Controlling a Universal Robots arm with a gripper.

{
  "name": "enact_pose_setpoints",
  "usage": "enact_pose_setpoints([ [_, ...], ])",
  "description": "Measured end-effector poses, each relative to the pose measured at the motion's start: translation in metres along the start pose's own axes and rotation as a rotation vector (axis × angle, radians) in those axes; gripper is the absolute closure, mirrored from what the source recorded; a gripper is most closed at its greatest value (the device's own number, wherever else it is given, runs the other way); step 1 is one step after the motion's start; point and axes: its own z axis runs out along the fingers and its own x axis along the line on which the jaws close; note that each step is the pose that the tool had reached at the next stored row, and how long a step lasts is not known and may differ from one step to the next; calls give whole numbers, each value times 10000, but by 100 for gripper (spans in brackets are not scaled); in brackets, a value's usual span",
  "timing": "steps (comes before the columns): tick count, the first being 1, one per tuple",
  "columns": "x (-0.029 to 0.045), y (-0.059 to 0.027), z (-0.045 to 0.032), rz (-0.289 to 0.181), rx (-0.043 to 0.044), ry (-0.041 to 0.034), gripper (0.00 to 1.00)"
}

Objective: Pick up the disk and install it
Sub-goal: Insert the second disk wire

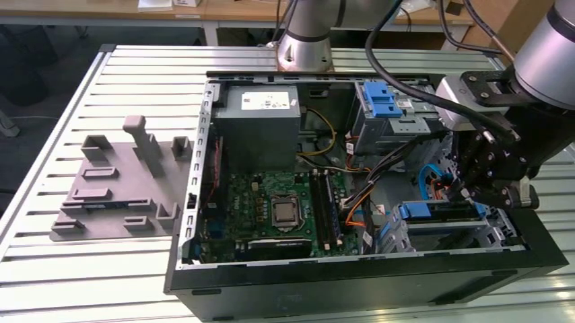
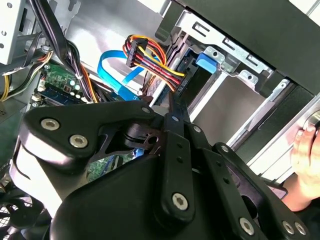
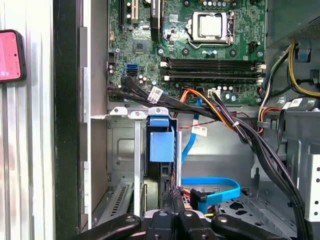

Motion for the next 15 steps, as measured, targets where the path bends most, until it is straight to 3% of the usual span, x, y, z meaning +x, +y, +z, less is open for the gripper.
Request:
enact_pose_setpoints([
  [15,-2,17,-80,1,-7,-19,89],
])
